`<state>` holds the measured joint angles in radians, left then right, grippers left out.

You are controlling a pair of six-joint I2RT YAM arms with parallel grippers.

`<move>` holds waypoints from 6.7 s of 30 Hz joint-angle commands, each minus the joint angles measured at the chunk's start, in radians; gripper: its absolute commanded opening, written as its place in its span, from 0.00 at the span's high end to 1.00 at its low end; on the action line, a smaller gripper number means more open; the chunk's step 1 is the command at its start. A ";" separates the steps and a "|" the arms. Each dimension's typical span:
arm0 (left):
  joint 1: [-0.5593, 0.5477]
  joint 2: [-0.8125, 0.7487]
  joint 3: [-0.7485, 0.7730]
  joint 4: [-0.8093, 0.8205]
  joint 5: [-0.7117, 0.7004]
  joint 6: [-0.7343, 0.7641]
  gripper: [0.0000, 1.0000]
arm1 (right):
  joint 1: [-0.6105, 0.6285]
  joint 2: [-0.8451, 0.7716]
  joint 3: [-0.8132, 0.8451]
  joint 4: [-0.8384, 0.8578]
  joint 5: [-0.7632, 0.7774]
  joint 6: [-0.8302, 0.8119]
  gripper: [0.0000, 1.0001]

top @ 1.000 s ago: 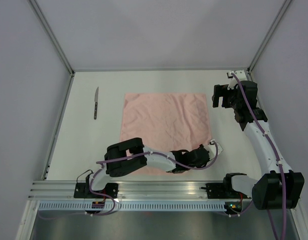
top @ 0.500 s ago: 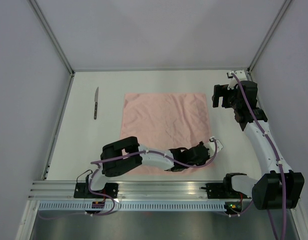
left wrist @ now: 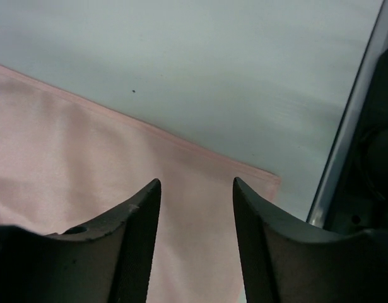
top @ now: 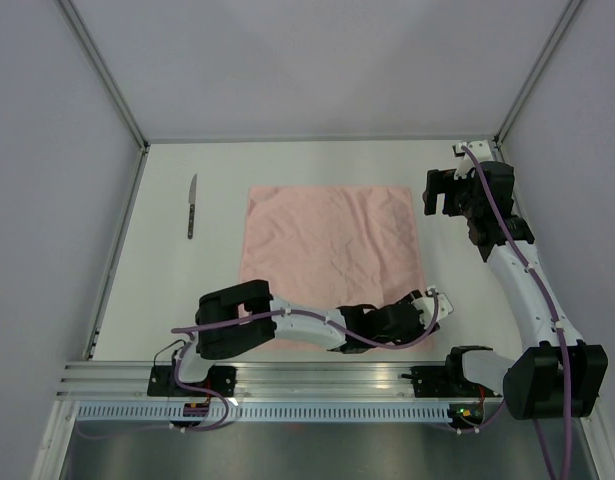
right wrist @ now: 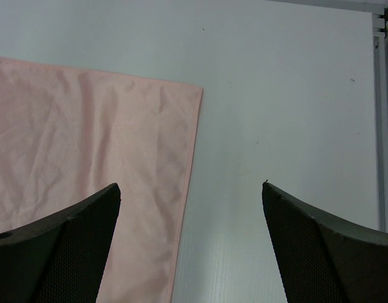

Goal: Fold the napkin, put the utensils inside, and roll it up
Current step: Fold the napkin

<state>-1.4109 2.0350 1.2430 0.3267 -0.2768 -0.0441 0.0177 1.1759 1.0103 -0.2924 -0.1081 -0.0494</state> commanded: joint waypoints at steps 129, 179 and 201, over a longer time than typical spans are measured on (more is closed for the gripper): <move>1.046 -0.202 0.062 -0.311 0.272 -0.407 0.98 | 0.002 0.005 -0.001 -0.008 -0.050 -0.003 0.02; 1.247 -0.056 0.203 -0.368 0.389 -0.445 0.98 | 0.002 0.044 -0.003 -0.007 -0.047 -0.010 0.02; 1.277 -0.025 0.246 -0.388 0.418 -0.439 0.98 | 0.004 0.048 -0.003 -0.007 -0.042 -0.013 0.02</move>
<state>-0.1417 1.9949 1.4483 -0.0616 0.1154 -0.4564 0.0177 1.2224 1.0103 -0.3077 -0.1589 -0.0570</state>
